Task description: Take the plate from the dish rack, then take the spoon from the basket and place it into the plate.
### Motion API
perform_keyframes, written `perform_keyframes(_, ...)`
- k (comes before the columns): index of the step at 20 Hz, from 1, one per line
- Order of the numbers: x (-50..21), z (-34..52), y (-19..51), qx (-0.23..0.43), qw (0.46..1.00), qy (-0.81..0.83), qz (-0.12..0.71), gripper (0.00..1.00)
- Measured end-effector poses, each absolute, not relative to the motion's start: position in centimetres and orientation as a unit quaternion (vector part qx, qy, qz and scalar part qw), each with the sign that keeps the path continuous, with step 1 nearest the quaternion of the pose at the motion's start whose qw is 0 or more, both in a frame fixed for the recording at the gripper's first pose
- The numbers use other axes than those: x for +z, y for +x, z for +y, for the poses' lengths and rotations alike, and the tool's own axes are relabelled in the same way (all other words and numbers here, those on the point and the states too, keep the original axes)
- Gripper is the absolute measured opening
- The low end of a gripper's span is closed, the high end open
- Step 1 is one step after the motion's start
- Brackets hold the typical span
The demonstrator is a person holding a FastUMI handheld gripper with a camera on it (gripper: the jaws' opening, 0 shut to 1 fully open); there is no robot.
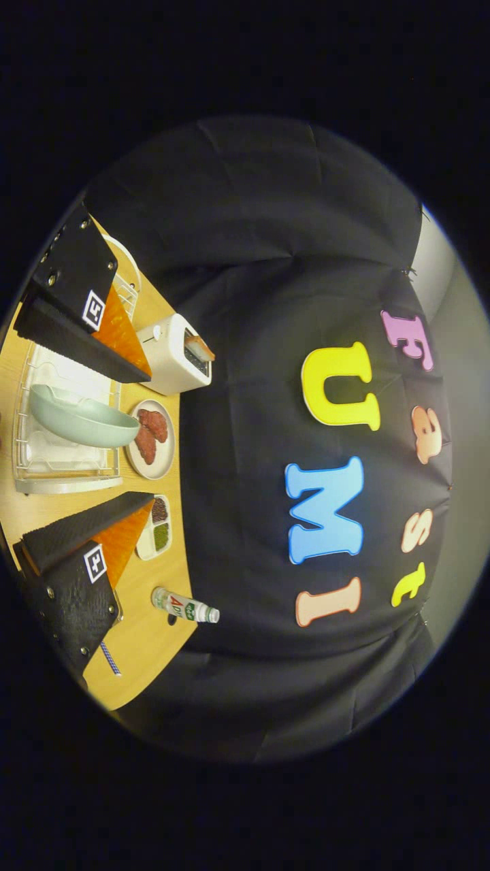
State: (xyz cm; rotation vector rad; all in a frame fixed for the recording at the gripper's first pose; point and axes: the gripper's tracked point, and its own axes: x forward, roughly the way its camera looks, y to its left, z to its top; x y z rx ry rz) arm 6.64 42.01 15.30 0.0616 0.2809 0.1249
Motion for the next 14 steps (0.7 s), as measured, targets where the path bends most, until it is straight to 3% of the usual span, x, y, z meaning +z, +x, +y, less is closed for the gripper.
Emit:
perform_keyframes(8,7.0,43.8,8.9,0.066,0.943,0.066,0.319,0.98)
perform_keyframes(12,4.3,45.5,9.0,0.08,0.913,0.091,0.389,0.84)
perform_keyframes(14,3.2,46.2,9.0,0.086,0.9,0.097,0.416,0.84)
